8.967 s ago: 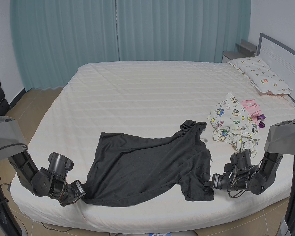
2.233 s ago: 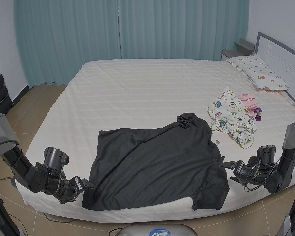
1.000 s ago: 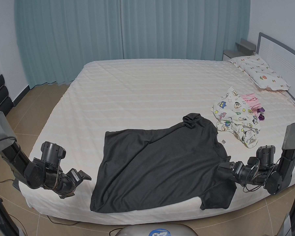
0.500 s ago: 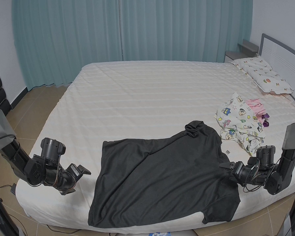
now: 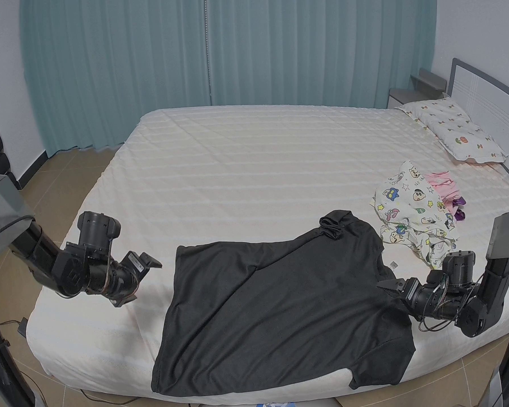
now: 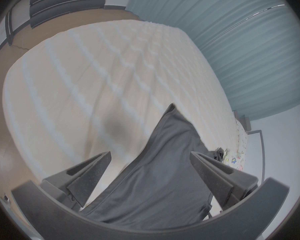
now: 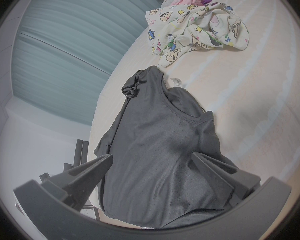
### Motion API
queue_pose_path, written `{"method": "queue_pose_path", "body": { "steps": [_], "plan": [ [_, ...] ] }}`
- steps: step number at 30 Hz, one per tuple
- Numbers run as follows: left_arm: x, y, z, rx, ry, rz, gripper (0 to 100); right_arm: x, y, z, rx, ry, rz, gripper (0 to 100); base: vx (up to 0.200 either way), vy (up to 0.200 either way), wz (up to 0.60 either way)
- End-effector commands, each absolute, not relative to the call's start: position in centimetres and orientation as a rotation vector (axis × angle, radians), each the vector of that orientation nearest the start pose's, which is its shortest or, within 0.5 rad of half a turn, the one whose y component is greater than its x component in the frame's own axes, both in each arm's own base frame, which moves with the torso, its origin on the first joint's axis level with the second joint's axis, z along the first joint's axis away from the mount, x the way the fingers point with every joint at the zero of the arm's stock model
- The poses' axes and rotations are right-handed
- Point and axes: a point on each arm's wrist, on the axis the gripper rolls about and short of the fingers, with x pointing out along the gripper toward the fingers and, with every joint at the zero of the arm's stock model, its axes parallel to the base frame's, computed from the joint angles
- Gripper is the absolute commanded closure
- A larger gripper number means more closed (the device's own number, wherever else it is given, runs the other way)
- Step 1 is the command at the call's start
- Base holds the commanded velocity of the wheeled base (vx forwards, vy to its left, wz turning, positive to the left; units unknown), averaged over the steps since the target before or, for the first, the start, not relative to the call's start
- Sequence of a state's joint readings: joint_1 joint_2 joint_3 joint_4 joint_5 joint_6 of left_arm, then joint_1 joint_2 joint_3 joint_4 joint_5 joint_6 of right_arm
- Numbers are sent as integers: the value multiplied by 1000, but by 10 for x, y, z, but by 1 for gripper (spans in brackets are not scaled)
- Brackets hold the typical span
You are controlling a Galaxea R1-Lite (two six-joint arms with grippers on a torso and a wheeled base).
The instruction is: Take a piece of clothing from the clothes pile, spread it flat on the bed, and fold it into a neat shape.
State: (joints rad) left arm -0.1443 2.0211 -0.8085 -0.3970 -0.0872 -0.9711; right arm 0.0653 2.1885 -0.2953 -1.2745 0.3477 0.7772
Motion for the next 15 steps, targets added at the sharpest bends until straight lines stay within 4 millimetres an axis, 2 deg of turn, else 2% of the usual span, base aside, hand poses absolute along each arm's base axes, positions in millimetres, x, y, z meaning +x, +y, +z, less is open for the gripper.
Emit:
{"method": "queue_pose_path", "body": {
  "steps": [1,2,4,7,11,13,15],
  "plan": [
    [388,-58,36,-845,810,185,0,266,29,-5,820,740,155,0,0,0,0],
    [390,-58,36,-843,805,179,0,266,29,-5,822,741,155,0,0,0,0],
    [419,-63,30,-808,785,149,0,265,29,-5,820,744,152,0,0,0,0],
    [442,-73,25,-762,802,134,0,265,29,-5,820,743,153,0,0,0,0],
    [462,-83,20,-752,796,129,0,265,30,-5,820,746,153,0,0,0,0],
    [465,-84,19,-750,788,131,0,265,30,-5,820,746,153,0,0,0,0],
    [475,-85,7,-727,761,161,0,264,33,-6,815,755,164,0,0,0,0]
  ]
}}
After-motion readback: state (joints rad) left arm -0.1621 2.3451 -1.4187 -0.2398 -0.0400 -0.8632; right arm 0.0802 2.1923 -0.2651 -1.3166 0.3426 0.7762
